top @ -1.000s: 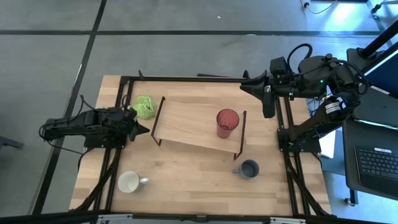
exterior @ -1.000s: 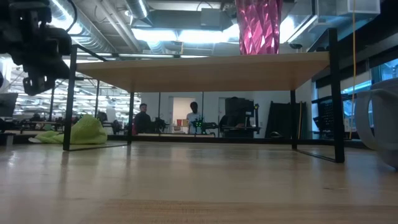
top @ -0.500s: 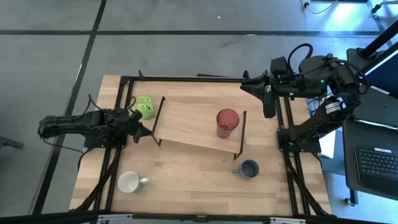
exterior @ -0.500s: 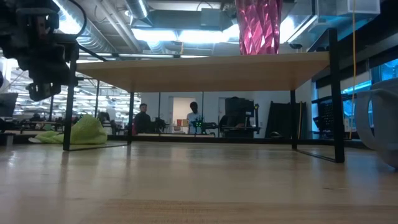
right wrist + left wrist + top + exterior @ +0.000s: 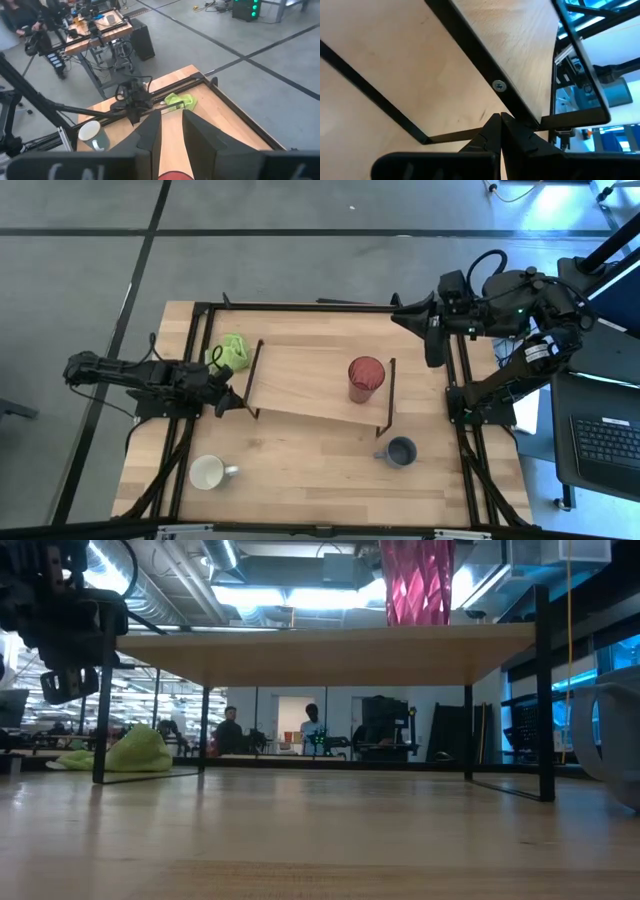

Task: Stack small to large cups/mugs on shelf
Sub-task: Adjust the shelf on the table

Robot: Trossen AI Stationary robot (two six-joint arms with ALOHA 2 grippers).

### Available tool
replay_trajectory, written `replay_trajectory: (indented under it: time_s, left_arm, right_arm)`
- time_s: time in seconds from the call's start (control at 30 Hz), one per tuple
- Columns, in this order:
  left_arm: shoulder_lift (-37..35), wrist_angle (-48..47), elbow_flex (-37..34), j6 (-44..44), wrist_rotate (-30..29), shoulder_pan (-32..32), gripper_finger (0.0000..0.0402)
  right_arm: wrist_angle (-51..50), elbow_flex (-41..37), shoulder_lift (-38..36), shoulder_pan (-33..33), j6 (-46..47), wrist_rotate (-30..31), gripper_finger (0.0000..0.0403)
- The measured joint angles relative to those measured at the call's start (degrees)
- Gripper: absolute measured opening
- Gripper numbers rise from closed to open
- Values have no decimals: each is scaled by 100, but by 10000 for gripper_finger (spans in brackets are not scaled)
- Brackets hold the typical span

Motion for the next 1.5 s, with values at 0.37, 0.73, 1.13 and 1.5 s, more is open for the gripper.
replay_trajectory:
  time_s: [0.37,0.73,1.13,1.5]
  left_arm:
    - [573,818,-7,-362,-246,-798,0]
    - [1376,1335,-4,-507,-512,-1191,0]
    - [789,818,2,-402,-569,-1191,0]
    - [926,1025,4,-465,-425,-1487,0]
  right_arm:
    - [-52,0,-119,-2,-26,237,79]
    - [-1614,2,-115,0,1281,557,79]
    - [-1373,2,-98,7,1074,507,79]
    - [-1377,2,-98,7,1065,484,79]
